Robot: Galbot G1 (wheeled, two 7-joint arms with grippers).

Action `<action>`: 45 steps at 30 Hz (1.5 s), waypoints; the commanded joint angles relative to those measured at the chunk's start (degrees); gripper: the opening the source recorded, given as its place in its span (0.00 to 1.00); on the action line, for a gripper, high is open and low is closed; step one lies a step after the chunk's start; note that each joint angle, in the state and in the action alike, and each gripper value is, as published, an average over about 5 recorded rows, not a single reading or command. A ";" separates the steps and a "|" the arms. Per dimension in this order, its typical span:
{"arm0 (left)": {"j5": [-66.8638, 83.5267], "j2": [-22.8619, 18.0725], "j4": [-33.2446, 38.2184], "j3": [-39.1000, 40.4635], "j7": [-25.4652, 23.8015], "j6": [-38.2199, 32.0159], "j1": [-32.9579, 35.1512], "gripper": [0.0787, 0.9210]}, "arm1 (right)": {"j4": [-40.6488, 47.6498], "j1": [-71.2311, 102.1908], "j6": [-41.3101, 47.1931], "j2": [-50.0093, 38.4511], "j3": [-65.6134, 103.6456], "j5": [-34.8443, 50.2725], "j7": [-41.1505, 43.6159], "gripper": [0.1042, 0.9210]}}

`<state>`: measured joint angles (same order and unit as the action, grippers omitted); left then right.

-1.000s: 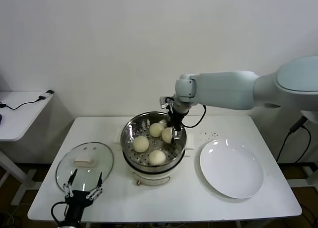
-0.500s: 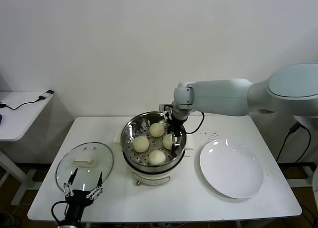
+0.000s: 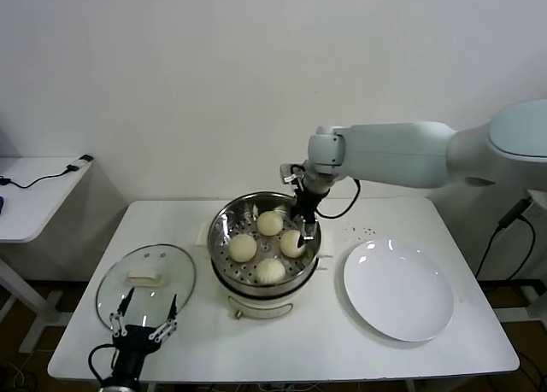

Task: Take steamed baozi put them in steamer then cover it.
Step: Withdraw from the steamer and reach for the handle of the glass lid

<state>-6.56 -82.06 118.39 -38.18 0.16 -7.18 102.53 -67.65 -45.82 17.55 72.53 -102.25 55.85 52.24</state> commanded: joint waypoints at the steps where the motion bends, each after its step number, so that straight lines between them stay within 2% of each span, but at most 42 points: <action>1: -0.29 0.04 0.23 0.02 0.01 0.24 -0.06 0.88 | -2.43 -2.34 -5.72 -10.44 4.92 3.59 -2.19 0.88; 8: -0.83 -0.24 0.37 -0.77 0.10 0.59 -0.50 0.88 | -11.63 2.20 -17.71 -24.72 12.40 8.77 -17.94 0.88; 13: -1.66 -0.39 0.57 -1.38 0.00 0.98 -0.64 0.88 | -16.46 18.20 -23.34 -35.05 28.46 7.26 -29.89 0.88; 22: -6.56 -1.87 1.90 -1.80 -0.14 1.75 -0.50 0.88 | -22.82 51.14 -25.96 -43.77 62.91 3.58 -37.64 0.88; 31: -16.86 -2.94 3.37 -3.73 1.13 4.12 -0.19 0.88 | -26.90 89.06 -24.45 -40.22 103.19 -2.38 -39.21 0.88; 36: -33.27 -2.58 3.99 -5.23 1.87 3.89 0.22 0.88 | -29.55 104.91 -21.20 -32.34 119.87 -6.30 -39.59 0.88; 41: -56.57 -1.81 3.90 -5.78 3.40 3.74 -0.53 0.88 | -31.26 113.85 -19.53 -25.42 128.89 -9.71 -39.06 0.88; 45: -71.53 -0.92 2.10 -5.86 2.82 3.47 -1.87 0.88 | -31.34 117.55 -18.91 -21.31 133.26 -12.37 -38.24 0.88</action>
<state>-40.69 -83.77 121.72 -43.03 2.17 -3.70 101.87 -95.89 48.05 -2.81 42.26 5.24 49.71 15.02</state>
